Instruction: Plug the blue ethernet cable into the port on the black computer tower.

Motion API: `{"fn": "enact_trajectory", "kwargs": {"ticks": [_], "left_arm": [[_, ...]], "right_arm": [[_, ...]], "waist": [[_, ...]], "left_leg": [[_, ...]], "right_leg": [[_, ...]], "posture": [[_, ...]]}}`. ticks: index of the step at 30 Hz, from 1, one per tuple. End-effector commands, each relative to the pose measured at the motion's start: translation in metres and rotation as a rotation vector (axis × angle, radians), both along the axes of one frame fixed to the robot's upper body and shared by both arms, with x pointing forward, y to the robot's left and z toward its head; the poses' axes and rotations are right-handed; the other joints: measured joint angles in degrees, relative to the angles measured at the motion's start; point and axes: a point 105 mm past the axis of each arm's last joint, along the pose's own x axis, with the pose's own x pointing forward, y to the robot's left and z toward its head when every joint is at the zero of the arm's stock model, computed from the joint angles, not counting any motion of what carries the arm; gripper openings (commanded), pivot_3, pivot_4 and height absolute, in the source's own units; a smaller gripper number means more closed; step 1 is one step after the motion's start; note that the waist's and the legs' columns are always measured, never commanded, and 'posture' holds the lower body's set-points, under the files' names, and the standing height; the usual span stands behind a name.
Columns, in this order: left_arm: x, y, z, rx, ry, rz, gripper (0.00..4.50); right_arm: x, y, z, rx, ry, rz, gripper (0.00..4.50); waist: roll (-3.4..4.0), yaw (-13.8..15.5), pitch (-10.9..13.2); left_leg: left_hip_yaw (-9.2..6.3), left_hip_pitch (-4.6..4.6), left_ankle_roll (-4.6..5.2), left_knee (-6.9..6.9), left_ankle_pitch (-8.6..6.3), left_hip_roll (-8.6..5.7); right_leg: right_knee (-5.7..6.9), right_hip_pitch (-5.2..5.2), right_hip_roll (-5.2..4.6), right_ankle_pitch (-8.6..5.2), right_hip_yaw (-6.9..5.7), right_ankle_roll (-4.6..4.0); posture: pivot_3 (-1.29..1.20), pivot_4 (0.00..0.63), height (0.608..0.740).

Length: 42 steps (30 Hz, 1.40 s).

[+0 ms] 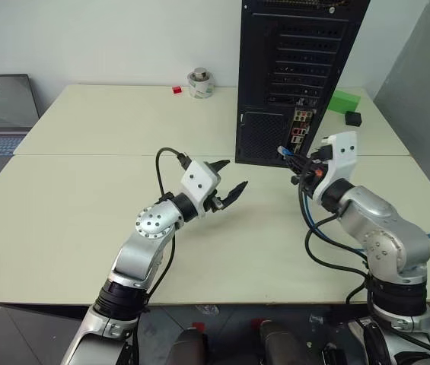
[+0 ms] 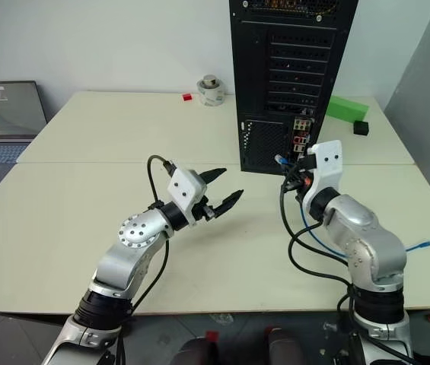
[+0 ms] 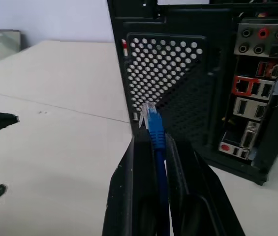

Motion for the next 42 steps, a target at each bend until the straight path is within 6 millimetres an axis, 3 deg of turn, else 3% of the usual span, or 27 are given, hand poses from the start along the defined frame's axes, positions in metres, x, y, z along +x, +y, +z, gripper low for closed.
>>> {"fn": "enact_trajectory", "kwargs": {"ticks": [1,10,19,42], "left_arm": [[0.0,-0.006,0.018,-0.037,0.057,-0.01,3.38],[0.003,-0.008,0.033,-0.043,0.05,0.009,3.38],[0.003,-0.007,0.039,-0.042,0.028,0.031,3.38],[0.004,-0.005,0.039,-0.028,0.019,0.046,3.38]], "right_arm": [[0.01,0.004,0.017,-0.037,-0.122,-0.182,0.0],[0.036,-0.006,0.019,0.039,-0.126,-0.356,0.0],[0.048,-0.006,0.019,0.124,-0.119,-0.44,0.0],[0.062,0.001,0.013,0.124,-0.11,-0.44,0.0]], "waist": [[0.0,-0.06,0.0],[0.0,0.27,0.0],[0.0,0.25,0.0],[0.01,0.2,0.01]], "left_leg": [[0.01,0.0,0.0,0.0,0.0,0.0],[0.06,-0.03,-0.03,-0.01,0.01,-0.03],[0.1,-0.05,-0.03,-0.02,0.01,-0.03],[0.12,-0.07,-0.02,-0.05,0.01,-0.03]], "right_leg": [[0.0,-0.01,0.01,0.0,0.0,0.0],[-0.04,-0.04,-0.04,0.0,0.04,-0.01],[-0.03,-0.08,-0.07,0.01,0.08,-0.02],[-0.04,-0.11,-0.08,0.01,0.1,-0.02]], "posture": [[0.0,0.15,0.74],[0.0,0.15,0.74],[0.0,0.15,0.74],[0.0,0.15,0.74]]}}
